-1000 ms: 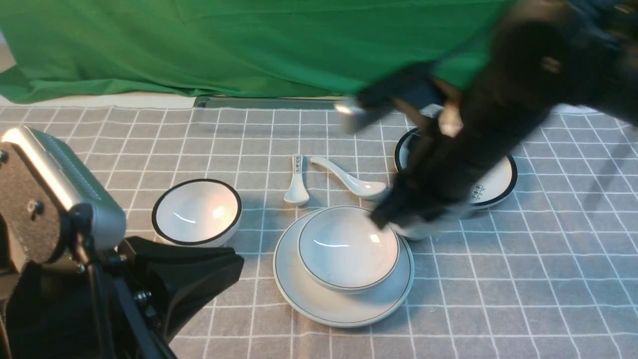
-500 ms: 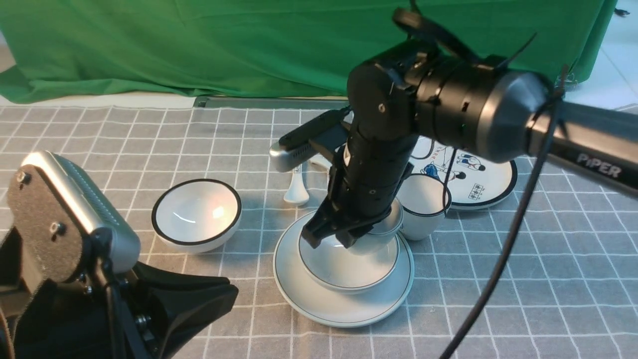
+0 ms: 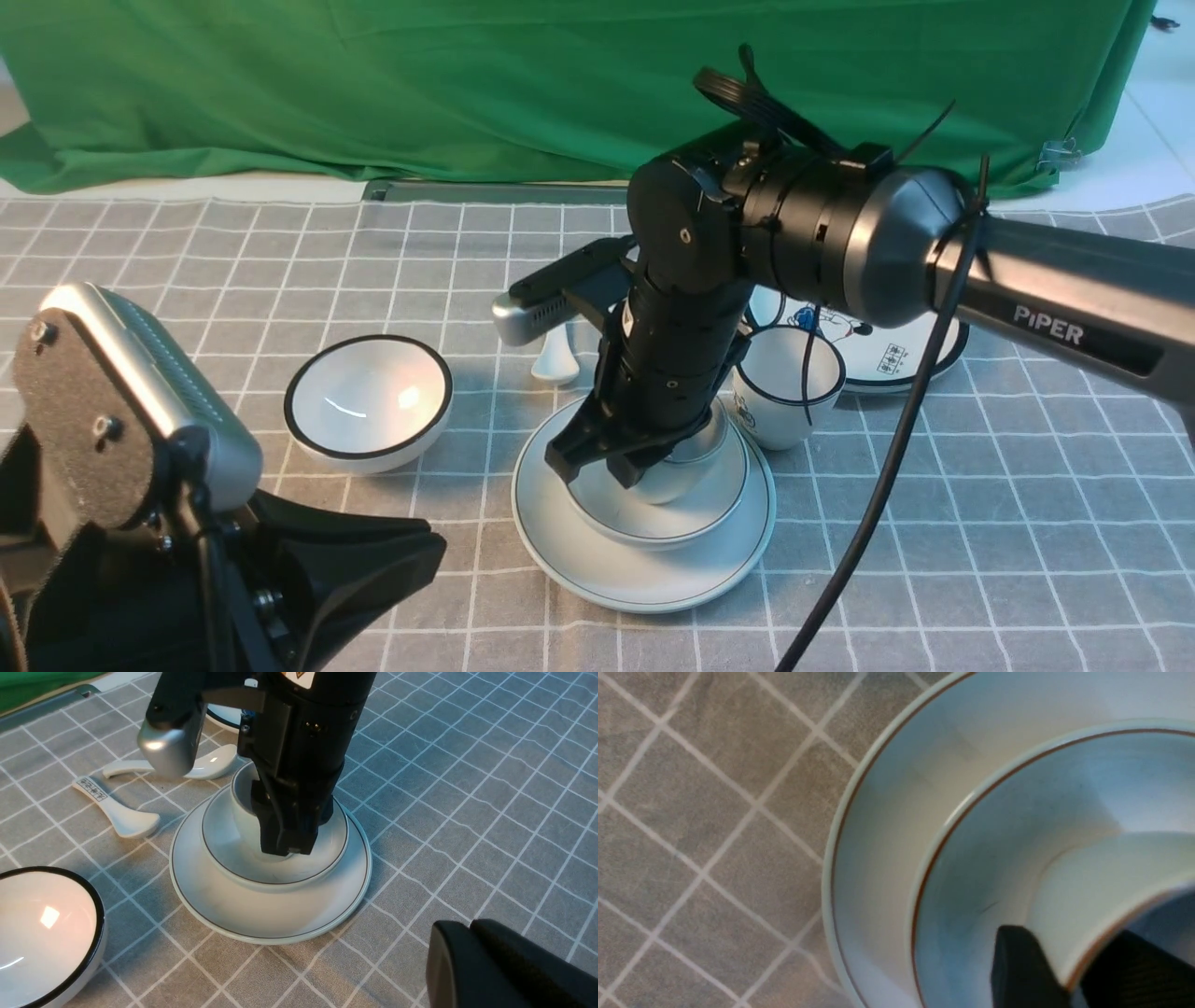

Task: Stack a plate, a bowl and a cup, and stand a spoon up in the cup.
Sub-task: Use the right arm to put the blue teacup into the blue rice bowl in the middle, then use the right arm to grab a blue soup spoon

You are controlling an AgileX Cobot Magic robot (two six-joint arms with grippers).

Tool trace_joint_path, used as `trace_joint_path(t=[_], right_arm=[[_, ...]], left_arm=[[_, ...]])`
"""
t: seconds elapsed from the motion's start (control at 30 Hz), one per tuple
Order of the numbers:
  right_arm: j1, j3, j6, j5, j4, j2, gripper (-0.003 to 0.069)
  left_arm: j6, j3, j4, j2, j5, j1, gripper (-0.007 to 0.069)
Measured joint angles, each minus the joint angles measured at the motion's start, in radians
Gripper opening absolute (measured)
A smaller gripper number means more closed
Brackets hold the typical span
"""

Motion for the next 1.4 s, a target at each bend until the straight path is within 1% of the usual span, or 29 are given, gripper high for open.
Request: trace_joint_path(t=[0.07, 0.1, 0.2, 0.3, 0.43, 0.47, 0.5, 0.57, 0.63, 0.7, 0.73, 0.8, 0.87, 0.93, 1.07, 1.2, 1.4], right_arm=[[0.000, -0.007, 0.006, 0.006, 0.000, 0.001, 0.0419], [0.000, -0.017, 0.006, 0.010, 0.000, 0.001, 0.0465], [0.000, -0.048, 0.005, 0.024, 0.000, -0.010, 0.0519], [-0.001, -0.094, 0.005, 0.035, -0.009, -0.046, 0.0512], [-0.018, -0.165, 0.005, 0.071, -0.050, -0.094, 0.0438], [-0.045, -0.210, 0.003, 0.103, -0.063, -0.101, 0.0382], [-0.068, -0.230, -0.008, 0.118, -0.066, -0.101, 0.0353], [-0.114, -0.256, -0.033, 0.128, -0.068, -0.087, 0.0321], [-0.154, -0.291, -0.064, 0.133, -0.059, -0.060, 0.0305], [-0.214, -0.360, -0.118, 0.160, -0.016, 0.012, 0.0298], [-0.222, -0.374, -0.126, 0.167, -0.007, 0.026, 0.0297], [-0.262, -0.462, -0.180, 0.201, 0.058, 0.104, 0.0295], [-0.285, -0.523, -0.211, 0.212, 0.100, 0.171, 0.0295], [-0.296, -0.597, -0.240, 0.212, 0.135, 0.234, 0.0313], [-0.299, -0.693, -0.275, 0.212, 0.172, 0.333, 0.0428], [-0.299, -0.714, -0.329, 0.184, 0.202, 0.384, 0.0491], [-0.299, -0.714, -0.391, 0.090, 0.210, 0.436, 0.0503]], left_arm=[[0.000, 0.000, 0.000, 0.000, 0.000, 0.000, 0.0010], [0.000, 0.000, 0.000, 0.000, 0.000, 0.000, 0.0010], [0.000, 0.000, 0.000, 0.000, 0.000, 0.000, 0.0010], [0.000, 0.000, 0.000, 0.000, 0.000, 0.000, 0.0010], [-0.005, 0.000, 0.000, 0.000, 0.001, 0.000, 0.0010], [-0.026, 0.000, 0.000, 0.000, 0.004, 0.000, 0.0010], [-0.032, 0.000, 0.004, 0.000, 0.004, 0.000, 0.0010], [-0.052, 0.000, 0.021, 0.000, 0.004, 0.000, 0.0010], [-0.090, 0.000, 0.065, 0.000, 0.005, 0.000, 0.0010], [-0.148, -0.007, 0.128, 0.000, 0.029, 0.000, 0.0010], [-0.148, -0.008, 0.133, 0.000, 0.032, 0.000, 0.0010], [-0.191, -0.022, 0.173, 0.000, 0.065, 0.000, 0.0010], [-0.204, -0.028, 0.185, 0.000, 0.074, 0.000, 0.0010], [-0.209, -0.032, 0.190, 0.000, 0.084, 0.000, 0.0010], [-0.209, -0.033, 0.190, 0.000, 0.113, 0.000, 0.0010], [-0.211, -0.034, 0.189, 0.000, 0.150, 0.000, 0.0010], [-0.211, -0.034, 0.187, 0.000, 0.167, 0.000, 0.0010]])
